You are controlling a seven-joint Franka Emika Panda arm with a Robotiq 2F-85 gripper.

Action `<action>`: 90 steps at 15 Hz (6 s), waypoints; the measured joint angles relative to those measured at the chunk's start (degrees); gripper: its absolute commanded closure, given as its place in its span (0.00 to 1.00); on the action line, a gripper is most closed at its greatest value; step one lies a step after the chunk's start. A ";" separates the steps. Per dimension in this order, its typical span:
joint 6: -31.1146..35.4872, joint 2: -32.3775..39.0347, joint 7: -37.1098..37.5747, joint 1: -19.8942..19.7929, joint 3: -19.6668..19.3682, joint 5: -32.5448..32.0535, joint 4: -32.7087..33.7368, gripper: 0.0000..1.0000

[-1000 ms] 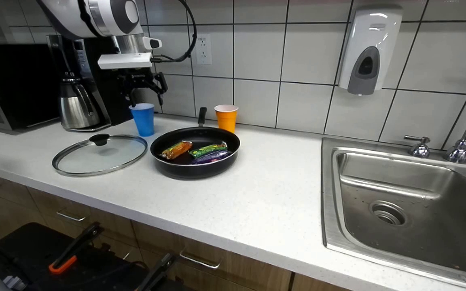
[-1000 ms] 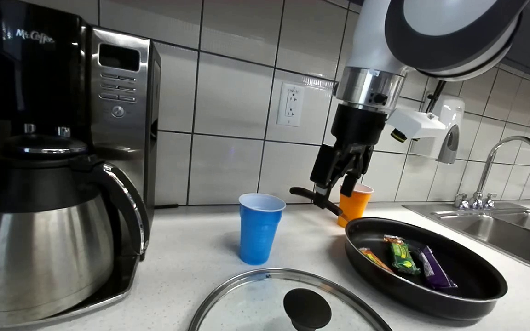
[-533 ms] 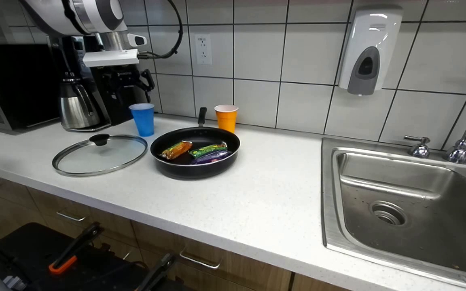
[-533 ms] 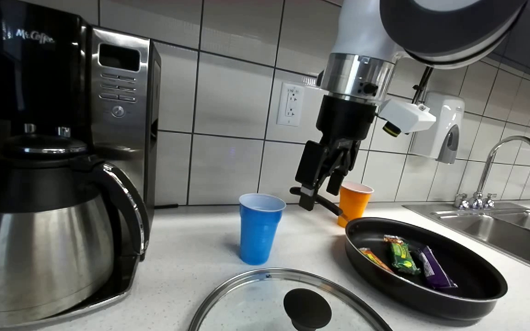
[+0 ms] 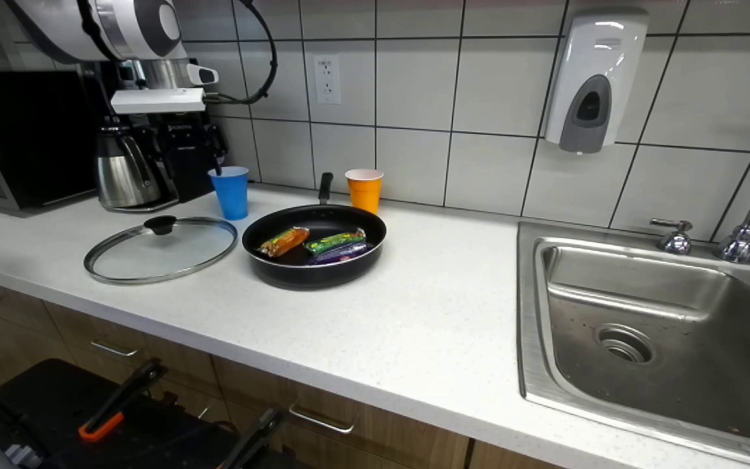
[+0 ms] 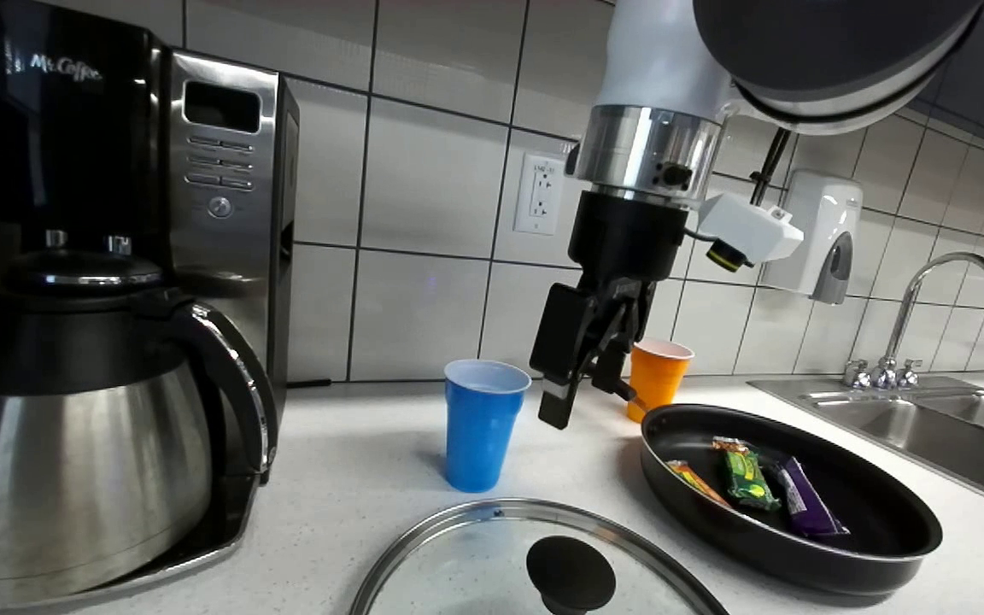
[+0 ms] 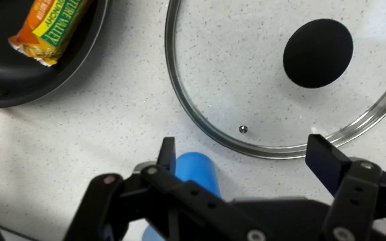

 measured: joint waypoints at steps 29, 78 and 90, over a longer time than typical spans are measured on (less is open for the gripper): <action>-2.55 7.64 -4.51 1.42 4.19 -0.30 -1.04 0.00; -0.04 7.31 -4.13 2.69 3.98 -0.12 -1.48 0.00; -0.04 7.31 -4.12 2.69 3.98 -0.12 -2.39 0.28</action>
